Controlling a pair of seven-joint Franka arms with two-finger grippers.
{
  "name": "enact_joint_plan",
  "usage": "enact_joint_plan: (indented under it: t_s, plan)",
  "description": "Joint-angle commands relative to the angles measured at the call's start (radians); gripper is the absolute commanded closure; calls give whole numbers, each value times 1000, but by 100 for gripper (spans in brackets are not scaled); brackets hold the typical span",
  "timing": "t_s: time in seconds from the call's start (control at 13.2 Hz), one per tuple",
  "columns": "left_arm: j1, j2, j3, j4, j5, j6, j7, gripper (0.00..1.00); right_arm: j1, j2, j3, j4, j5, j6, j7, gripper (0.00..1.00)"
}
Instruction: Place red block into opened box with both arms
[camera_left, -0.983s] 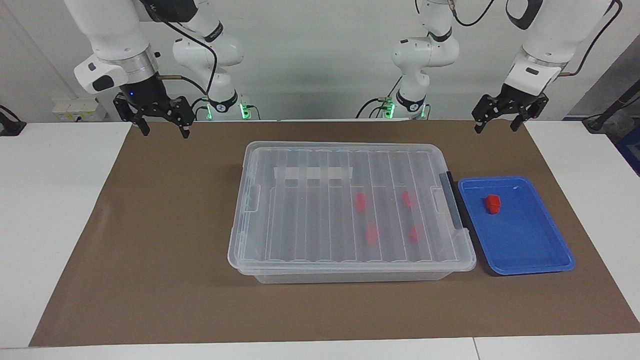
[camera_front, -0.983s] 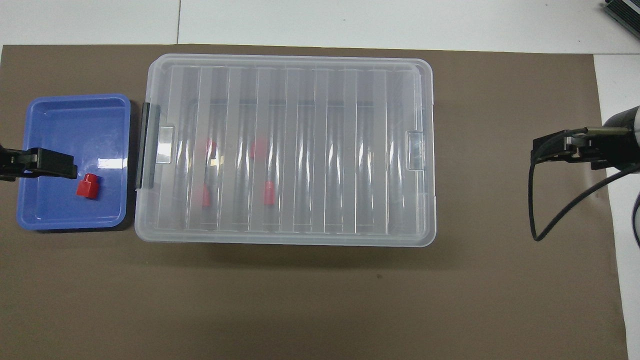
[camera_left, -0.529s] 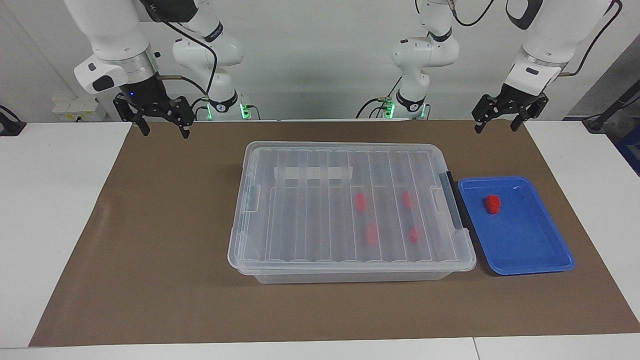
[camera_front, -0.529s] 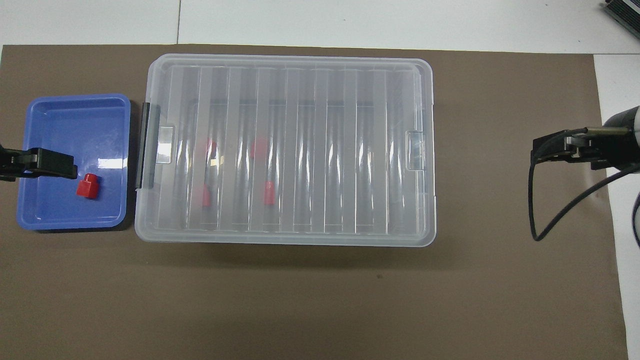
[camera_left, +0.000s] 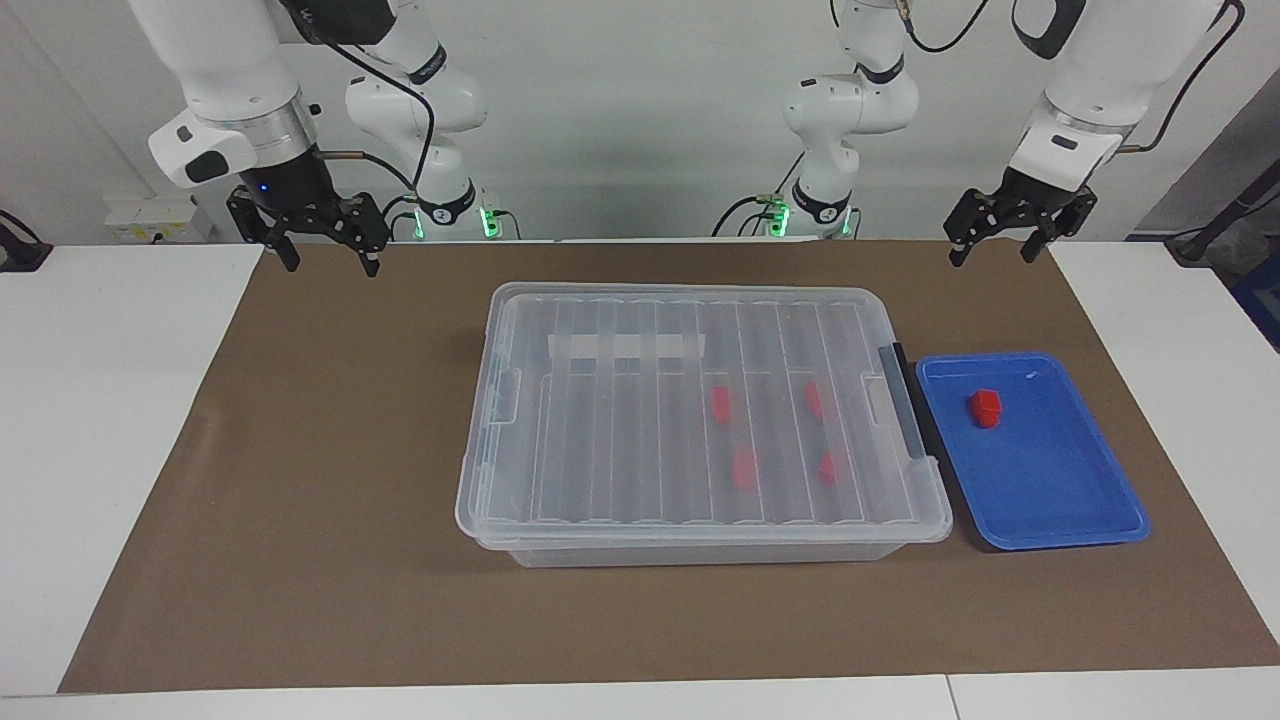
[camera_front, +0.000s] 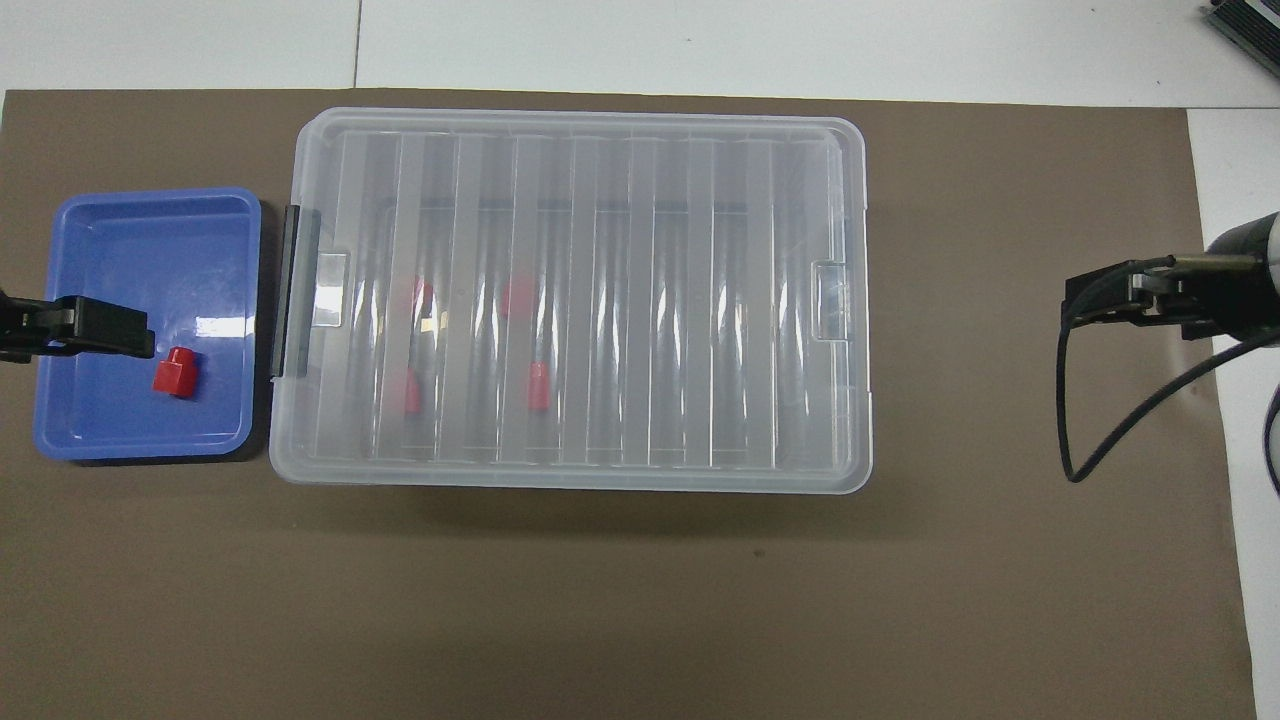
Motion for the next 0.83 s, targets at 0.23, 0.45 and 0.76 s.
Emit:
enact_joint_plan:
  t_s: [0.23,0.45,0.76]
  plan:
    - [2,-7,1,-7,1,-9,-1,0,58,-3,5,-84,-7,122,47,0]
    - [2,-7,1,-7,1,-9,-1,0,116,39,5,-123,-7,219,111,0]
    - [23,-4,6,-5,13,17,-1,0,142,118,5,-143,-7,328,133,0]
